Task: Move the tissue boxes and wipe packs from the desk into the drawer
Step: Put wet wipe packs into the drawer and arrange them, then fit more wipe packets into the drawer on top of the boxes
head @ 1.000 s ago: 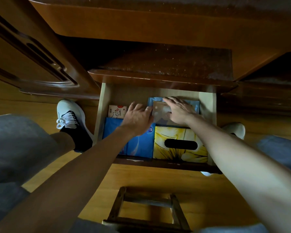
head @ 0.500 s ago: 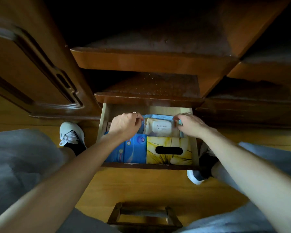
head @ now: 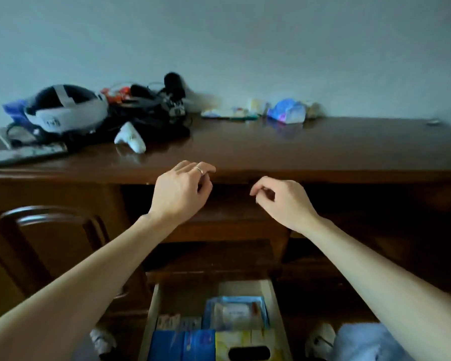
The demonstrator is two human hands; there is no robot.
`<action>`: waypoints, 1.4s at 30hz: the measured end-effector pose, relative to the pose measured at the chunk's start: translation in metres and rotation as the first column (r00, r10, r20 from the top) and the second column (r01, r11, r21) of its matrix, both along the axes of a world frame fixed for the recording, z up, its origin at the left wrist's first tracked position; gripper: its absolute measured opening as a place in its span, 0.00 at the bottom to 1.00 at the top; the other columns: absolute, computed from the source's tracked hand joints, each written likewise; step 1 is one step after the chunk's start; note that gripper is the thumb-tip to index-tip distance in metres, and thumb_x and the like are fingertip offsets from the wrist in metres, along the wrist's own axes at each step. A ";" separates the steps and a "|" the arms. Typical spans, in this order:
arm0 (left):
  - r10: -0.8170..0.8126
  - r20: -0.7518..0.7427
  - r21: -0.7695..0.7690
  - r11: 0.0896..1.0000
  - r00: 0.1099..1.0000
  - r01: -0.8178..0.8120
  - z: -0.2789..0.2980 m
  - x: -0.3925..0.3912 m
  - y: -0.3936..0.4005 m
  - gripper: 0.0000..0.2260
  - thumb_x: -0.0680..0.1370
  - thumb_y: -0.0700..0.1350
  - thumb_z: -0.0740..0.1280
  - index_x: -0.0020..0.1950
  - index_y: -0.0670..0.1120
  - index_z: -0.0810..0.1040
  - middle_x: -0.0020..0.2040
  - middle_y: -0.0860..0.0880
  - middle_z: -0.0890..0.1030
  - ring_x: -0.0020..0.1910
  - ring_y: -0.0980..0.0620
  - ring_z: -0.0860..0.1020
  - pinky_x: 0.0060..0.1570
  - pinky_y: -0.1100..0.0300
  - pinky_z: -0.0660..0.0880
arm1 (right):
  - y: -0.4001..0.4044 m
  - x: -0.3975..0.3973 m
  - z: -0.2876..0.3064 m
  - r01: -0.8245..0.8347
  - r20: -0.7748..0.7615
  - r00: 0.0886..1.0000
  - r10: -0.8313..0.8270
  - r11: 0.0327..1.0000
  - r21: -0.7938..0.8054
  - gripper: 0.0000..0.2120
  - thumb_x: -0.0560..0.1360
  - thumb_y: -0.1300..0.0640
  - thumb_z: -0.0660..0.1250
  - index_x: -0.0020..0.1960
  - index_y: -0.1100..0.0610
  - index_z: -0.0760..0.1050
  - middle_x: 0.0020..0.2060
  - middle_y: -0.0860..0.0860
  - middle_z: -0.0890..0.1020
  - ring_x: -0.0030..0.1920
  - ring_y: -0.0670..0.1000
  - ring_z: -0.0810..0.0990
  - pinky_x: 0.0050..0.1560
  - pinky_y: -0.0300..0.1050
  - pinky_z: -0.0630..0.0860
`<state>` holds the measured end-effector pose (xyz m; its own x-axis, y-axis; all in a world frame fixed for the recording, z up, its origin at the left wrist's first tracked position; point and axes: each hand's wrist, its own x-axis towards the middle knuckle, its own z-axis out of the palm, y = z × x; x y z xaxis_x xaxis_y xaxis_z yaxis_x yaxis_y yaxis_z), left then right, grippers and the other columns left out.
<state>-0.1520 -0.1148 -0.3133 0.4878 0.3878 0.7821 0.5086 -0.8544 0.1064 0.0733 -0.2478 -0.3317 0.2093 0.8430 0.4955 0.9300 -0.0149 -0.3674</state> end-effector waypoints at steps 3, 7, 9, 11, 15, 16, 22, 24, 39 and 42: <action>0.037 -0.039 -0.054 0.998 0.999 -0.039 0.032 0.019 0.026 0.14 0.78 0.45 0.63 0.63 0.51 0.78 0.50 0.54 0.83 0.55 0.51 0.78 0.40 0.54 0.79 | 0.017 0.010 0.038 0.041 0.136 0.989 -0.059 0.990 0.134 0.08 0.78 0.53 0.64 0.52 0.42 0.80 0.40 0.41 0.83 0.43 0.42 0.79 0.42 0.46 0.79; 0.097 -0.250 -0.227 0.961 0.963 -0.156 0.045 0.047 0.067 0.14 0.78 0.48 0.64 0.63 0.51 0.79 0.59 0.50 0.79 0.61 0.46 0.74 0.51 0.51 0.76 | 0.040 0.041 0.056 0.162 0.133 0.978 -0.158 0.987 -0.014 0.14 0.79 0.52 0.65 0.65 0.46 0.76 0.57 0.42 0.82 0.60 0.48 0.76 0.54 0.49 0.76; 0.085 -0.321 -0.270 0.946 0.943 -0.177 0.040 0.058 0.083 0.12 0.78 0.50 0.64 0.60 0.53 0.81 0.59 0.53 0.80 0.62 0.48 0.75 0.52 0.53 0.76 | 0.047 0.054 0.049 0.213 0.162 0.966 -0.202 0.976 -0.052 0.12 0.81 0.49 0.64 0.62 0.47 0.80 0.58 0.44 0.82 0.60 0.51 0.76 0.56 0.49 0.75; 0.094 -0.308 -0.260 0.949 0.947 -0.178 0.036 0.072 0.097 0.12 0.77 0.51 0.63 0.57 0.55 0.83 0.57 0.56 0.83 0.59 0.50 0.77 0.50 0.56 0.76 | 0.056 0.063 0.043 0.219 0.213 0.953 -0.213 0.976 -0.005 0.09 0.80 0.45 0.63 0.53 0.46 0.81 0.51 0.42 0.82 0.54 0.48 0.77 0.46 0.46 0.74; 0.149 -0.291 -0.280 0.931 0.945 -0.233 0.049 0.107 0.130 0.13 0.75 0.52 0.60 0.54 0.56 0.83 0.50 0.54 0.85 0.49 0.48 0.82 0.41 0.58 0.72 | 0.097 0.079 0.063 0.264 0.227 0.945 -0.236 0.959 -0.101 0.11 0.80 0.41 0.62 0.48 0.44 0.79 0.41 0.40 0.80 0.41 0.46 0.76 0.32 0.40 0.64; 0.143 -0.306 -0.296 0.925 0.941 -0.237 0.052 0.117 0.139 0.14 0.75 0.52 0.60 0.54 0.57 0.82 0.50 0.53 0.85 0.49 0.48 0.82 0.41 0.58 0.72 | 0.110 0.084 0.069 0.275 0.200 0.949 -0.242 0.949 -0.158 0.12 0.80 0.41 0.61 0.48 0.45 0.79 0.39 0.41 0.80 0.40 0.46 0.76 0.32 0.40 0.64; 0.111 -0.272 -0.340 0.918 0.956 -0.204 0.079 0.171 0.205 0.17 0.75 0.52 0.63 0.63 0.56 0.79 0.58 0.52 0.82 0.58 0.49 0.79 0.51 0.55 0.76 | 0.188 0.117 0.088 0.283 0.212 0.949 -0.232 0.924 -0.258 0.09 0.81 0.44 0.63 0.57 0.45 0.77 0.50 0.45 0.82 0.53 0.50 0.80 0.45 0.48 0.74; 0.112 -0.294 -0.341 0.915 0.949 -0.214 0.085 0.187 0.230 0.20 0.75 0.52 0.64 0.68 0.55 0.76 0.61 0.50 0.80 0.63 0.47 0.75 0.55 0.53 0.75 | 0.221 0.132 0.090 0.286 0.212 0.951 -0.225 0.903 -0.321 0.16 0.81 0.44 0.64 0.67 0.45 0.74 0.60 0.47 0.81 0.62 0.51 0.78 0.51 0.50 0.75; 0.198 -0.347 -0.408 0.849 0.917 -0.337 0.028 0.302 0.404 0.33 0.77 0.70 0.59 0.72 0.49 0.72 0.68 0.46 0.75 0.68 0.43 0.69 0.62 0.44 0.69 | 0.434 0.249 0.072 0.525 0.467 0.821 -0.330 0.757 -0.388 0.23 0.82 0.55 0.55 0.77 0.53 0.65 0.71 0.58 0.75 0.67 0.61 0.76 0.57 0.55 0.73; 0.210 -0.384 -0.354 0.866 0.899 -0.353 0.032 0.304 0.404 0.32 0.76 0.71 0.58 0.70 0.51 0.76 0.64 0.45 0.76 0.65 0.43 0.69 0.59 0.46 0.70 | 0.442 0.254 0.073 0.529 0.518 0.801 -0.300 0.759 -0.379 0.26 0.81 0.54 0.54 0.79 0.50 0.63 0.72 0.57 0.74 0.67 0.61 0.75 0.58 0.55 0.71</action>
<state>0.1521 0.2896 -0.2811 0.5035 0.7932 0.3425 0.7867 -0.5848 0.1977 0.3276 0.1939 -0.2591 0.4757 0.8633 0.1688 0.8396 -0.5028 0.2055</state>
